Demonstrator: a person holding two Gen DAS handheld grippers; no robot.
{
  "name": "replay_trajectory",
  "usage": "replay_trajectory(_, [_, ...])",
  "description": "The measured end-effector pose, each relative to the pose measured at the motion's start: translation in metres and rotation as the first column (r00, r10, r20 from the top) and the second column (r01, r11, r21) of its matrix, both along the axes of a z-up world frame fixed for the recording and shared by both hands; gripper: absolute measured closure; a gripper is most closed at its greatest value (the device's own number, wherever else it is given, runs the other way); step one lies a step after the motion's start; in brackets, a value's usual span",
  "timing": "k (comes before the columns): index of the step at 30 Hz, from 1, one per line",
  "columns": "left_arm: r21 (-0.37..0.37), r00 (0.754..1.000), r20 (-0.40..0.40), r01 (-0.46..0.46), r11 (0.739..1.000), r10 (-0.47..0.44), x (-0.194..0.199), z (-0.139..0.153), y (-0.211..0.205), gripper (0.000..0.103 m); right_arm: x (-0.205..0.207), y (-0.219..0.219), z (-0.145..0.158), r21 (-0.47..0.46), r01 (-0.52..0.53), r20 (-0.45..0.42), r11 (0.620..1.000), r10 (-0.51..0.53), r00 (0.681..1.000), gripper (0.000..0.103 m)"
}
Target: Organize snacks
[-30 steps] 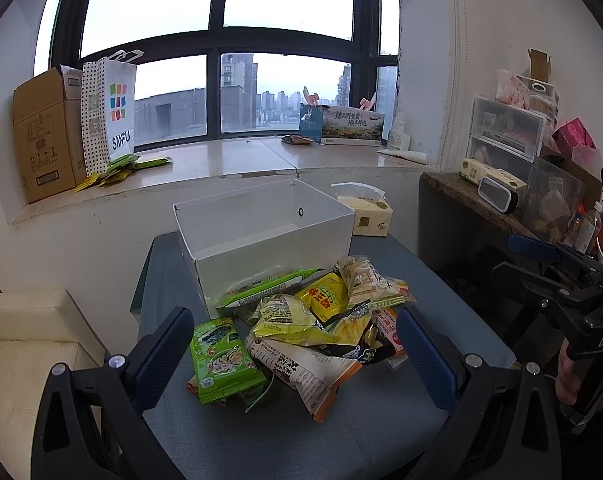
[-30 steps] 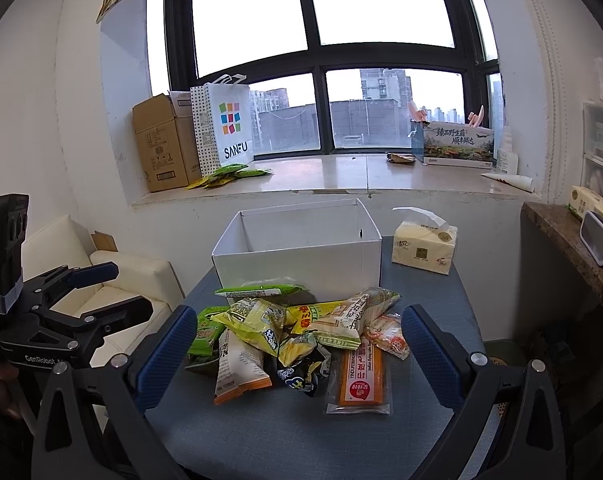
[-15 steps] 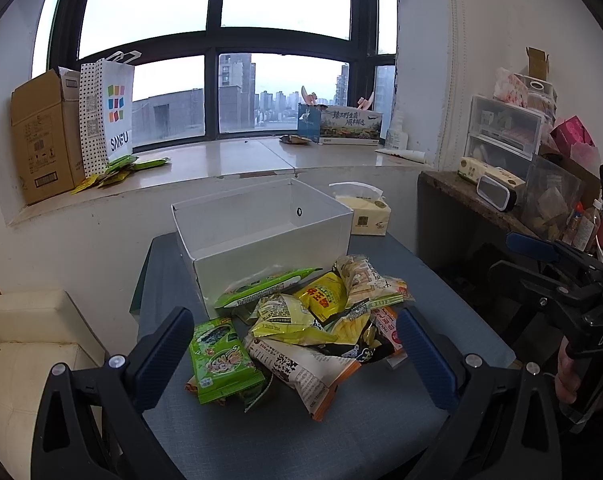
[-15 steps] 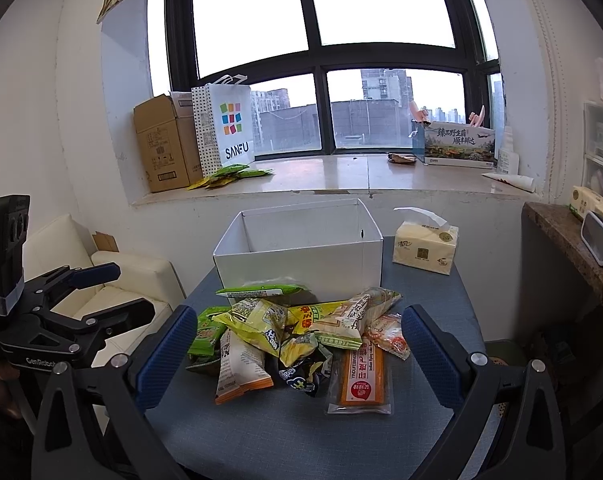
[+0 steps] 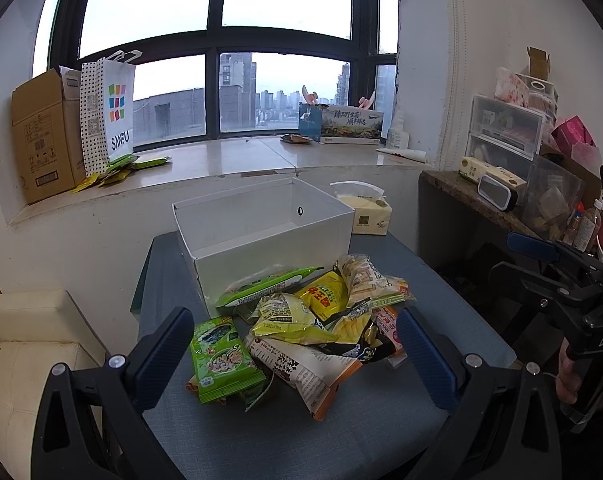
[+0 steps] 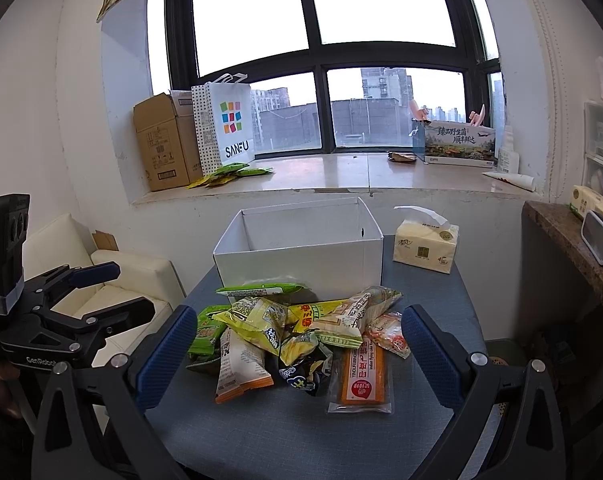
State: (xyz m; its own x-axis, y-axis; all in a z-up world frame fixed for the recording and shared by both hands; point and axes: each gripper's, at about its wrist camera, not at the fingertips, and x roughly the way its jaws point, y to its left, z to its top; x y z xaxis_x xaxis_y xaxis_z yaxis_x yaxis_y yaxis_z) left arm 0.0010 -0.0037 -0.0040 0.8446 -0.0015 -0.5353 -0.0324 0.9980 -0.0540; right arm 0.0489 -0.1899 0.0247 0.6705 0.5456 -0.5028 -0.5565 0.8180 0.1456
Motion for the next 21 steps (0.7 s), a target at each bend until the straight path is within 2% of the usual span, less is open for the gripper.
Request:
replay_trajectory(15, [-0.011, 1.0, 0.009, -0.008, 1.0, 0.008, 0.0, -0.001, 0.003, 0.0, 0.001, 0.002, -0.003, -0.005, -0.003, -0.005, 1.0, 0.003, 1.0, 0.0])
replay_trajectory(21, [-0.044, 0.999, 0.03, -0.027, 0.999, 0.028, -0.001, -0.003, 0.011, 0.0, 0.025, 0.017, -0.028, -0.058, -0.01, -0.08, 0.998, 0.005, 0.997, 0.0])
